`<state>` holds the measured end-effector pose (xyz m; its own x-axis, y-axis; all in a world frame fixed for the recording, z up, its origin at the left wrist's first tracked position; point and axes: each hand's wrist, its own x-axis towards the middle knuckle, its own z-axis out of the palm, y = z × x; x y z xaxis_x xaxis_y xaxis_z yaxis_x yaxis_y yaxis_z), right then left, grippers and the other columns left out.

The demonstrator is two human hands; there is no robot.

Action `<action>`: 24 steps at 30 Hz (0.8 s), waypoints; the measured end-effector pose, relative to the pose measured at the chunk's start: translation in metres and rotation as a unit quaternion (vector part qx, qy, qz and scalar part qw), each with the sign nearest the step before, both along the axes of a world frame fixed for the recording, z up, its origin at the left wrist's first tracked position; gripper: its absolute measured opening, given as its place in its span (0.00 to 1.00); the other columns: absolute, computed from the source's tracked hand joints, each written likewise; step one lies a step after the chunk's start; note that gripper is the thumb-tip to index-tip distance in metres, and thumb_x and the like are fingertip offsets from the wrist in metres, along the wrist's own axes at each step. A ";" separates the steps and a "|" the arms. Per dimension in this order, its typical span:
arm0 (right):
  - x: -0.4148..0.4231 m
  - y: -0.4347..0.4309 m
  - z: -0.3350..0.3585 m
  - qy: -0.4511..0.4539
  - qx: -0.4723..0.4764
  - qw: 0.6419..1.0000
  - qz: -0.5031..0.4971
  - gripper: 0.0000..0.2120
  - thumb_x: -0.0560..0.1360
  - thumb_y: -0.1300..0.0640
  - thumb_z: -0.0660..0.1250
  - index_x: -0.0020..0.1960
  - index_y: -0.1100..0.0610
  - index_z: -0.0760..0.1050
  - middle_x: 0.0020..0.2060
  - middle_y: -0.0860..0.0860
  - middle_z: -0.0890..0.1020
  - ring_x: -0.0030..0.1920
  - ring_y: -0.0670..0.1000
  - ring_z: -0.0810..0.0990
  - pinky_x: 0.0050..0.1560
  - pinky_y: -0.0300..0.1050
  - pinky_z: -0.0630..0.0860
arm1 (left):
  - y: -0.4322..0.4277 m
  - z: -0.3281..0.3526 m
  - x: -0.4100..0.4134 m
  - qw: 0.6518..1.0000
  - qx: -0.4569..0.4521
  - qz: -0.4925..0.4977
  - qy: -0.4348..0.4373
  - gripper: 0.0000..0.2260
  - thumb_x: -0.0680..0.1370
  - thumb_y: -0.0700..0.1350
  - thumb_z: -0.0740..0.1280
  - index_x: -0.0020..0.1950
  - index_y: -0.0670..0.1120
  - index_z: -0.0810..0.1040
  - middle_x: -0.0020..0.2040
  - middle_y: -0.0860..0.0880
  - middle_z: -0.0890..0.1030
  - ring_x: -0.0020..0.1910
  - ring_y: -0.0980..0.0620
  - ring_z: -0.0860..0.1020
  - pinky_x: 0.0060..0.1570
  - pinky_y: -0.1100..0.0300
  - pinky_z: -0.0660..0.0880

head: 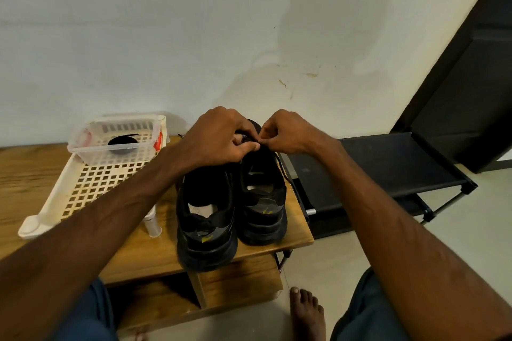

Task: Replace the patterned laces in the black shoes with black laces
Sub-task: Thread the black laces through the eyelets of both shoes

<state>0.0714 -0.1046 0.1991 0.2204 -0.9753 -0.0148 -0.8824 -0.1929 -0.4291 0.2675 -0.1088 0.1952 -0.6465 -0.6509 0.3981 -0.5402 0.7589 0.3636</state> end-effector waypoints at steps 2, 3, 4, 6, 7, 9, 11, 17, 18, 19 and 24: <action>-0.003 -0.002 0.005 0.022 0.027 0.999 -0.011 0.14 0.78 0.49 0.71 0.46 0.60 0.86 0.34 0.47 0.80 0.35 0.45 0.77 0.37 0.40 0.73 | -0.005 -0.005 0.000 0.998 0.059 0.006 0.007 0.05 0.75 0.49 0.74 0.49 0.51 0.87 0.24 0.59 0.75 0.26 0.57 0.74 0.39 0.54 0.78; -0.004 -0.003 0.008 0.018 0.040 0.999 -0.020 0.18 0.78 0.47 0.70 0.42 0.62 0.84 0.31 0.48 0.78 0.32 0.48 0.75 0.36 0.42 0.72 | -0.008 -0.007 -0.001 0.996 0.090 0.013 0.016 0.04 0.76 0.48 0.74 0.48 0.50 0.87 0.24 0.57 0.75 0.24 0.56 0.72 0.38 0.53 0.76; -0.005 -0.003 0.011 0.001 0.047 0.998 -0.032 0.21 0.79 0.46 0.69 0.38 0.64 0.80 0.29 0.50 0.75 0.30 0.49 0.71 0.36 0.44 0.69 | -0.009 -0.008 -0.002 0.992 0.118 0.019 0.027 0.03 0.77 0.46 0.74 0.47 0.49 0.87 0.24 0.56 0.75 0.24 0.56 0.70 0.37 0.54 0.74; -0.005 -0.002 0.017 -0.096 0.051 0.991 -0.078 0.19 0.80 0.48 0.67 0.36 0.61 0.76 0.31 0.53 0.75 0.32 0.50 0.70 0.38 0.46 0.67 | -0.011 -0.009 -0.002 0.985 0.168 0.021 0.035 0.03 0.77 0.45 0.73 0.46 0.48 0.86 0.25 0.55 0.74 0.24 0.58 0.68 0.35 0.56 0.68; -0.005 -0.001 0.021 -0.172 0.050 0.978 -0.107 0.17 0.80 0.49 0.66 0.37 0.59 0.77 0.35 0.55 0.79 0.37 0.50 0.74 0.41 0.47 0.69 | -0.011 -0.009 -0.003 0.981 0.188 0.017 0.035 0.04 0.77 0.45 0.73 0.46 0.47 0.86 0.26 0.55 0.75 0.25 0.58 0.68 0.35 0.57 0.67; -0.005 0.004 0.027 -0.339 0.068 0.928 -0.137 0.17 0.80 0.45 0.66 0.39 0.54 0.79 0.47 0.53 0.84 0.50 0.51 0.81 0.53 0.52 0.75 | -0.009 -0.008 -0.004 0.976 0.216 0.006 0.033 0.03 0.77 0.44 0.73 0.46 0.47 0.87 0.29 0.56 0.79 0.27 0.60 0.71 0.36 0.58 0.67; -0.006 0.005 0.029 -0.501 0.079 0.855 -0.110 0.16 0.80 0.41 0.65 0.48 0.50 0.85 0.56 0.52 0.83 0.60 0.52 0.80 0.61 0.58 0.75 | -0.009 -0.008 -0.005 0.970 0.240 0.000 0.037 0.03 0.77 0.44 0.73 0.47 0.47 0.87 0.37 0.55 0.84 0.34 0.60 0.78 0.42 0.57 0.73; -0.007 0.001 0.017 -0.495 0.107 0.856 -0.107 0.27 0.81 0.35 0.60 0.76 0.45 0.69 0.69 0.58 0.74 0.68 0.58 0.75 0.67 0.61 0.74 | -0.012 -0.010 -0.004 0.940 0.324 0.022 0.104 0.08 0.76 0.50 0.73 0.44 0.48 0.88 0.40 0.45 0.86 0.42 0.39 0.82 0.48 0.48 0.80; -0.006 0.004 0.015 -0.435 0.097 0.888 -0.109 0.24 0.81 0.37 0.62 0.73 0.47 0.74 0.67 0.56 0.77 0.65 0.55 0.78 0.65 0.57 0.76 | -0.011 -0.010 -0.005 0.931 0.344 0.030 0.117 0.08 0.77 0.49 0.72 0.43 0.47 0.88 0.34 0.49 0.84 0.34 0.43 0.78 0.38 0.55 0.76; -0.007 0.006 0.013 -0.363 0.067 0.923 -0.105 0.19 0.81 0.42 0.65 0.68 0.49 0.78 0.62 0.52 0.81 0.60 0.50 0.80 0.62 0.53 0.78 | -0.010 -0.009 -0.006 0.923 0.363 0.041 0.124 0.09 0.78 0.47 0.72 0.43 0.46 0.88 0.29 0.52 0.79 0.29 0.50 0.73 0.31 0.60 0.69; -0.013 0.022 0.005 -0.156 -0.008 0.988 -0.017 0.03 0.77 0.56 0.74 0.48 0.55 0.87 0.39 0.49 0.87 0.41 0.49 0.86 0.44 0.41 0.83 | -0.010 -0.008 -0.009 0.890 0.426 0.079 0.144 0.10 0.79 0.47 0.70 0.43 0.44 0.88 0.28 0.52 0.69 0.27 0.57 0.64 0.27 0.64 0.60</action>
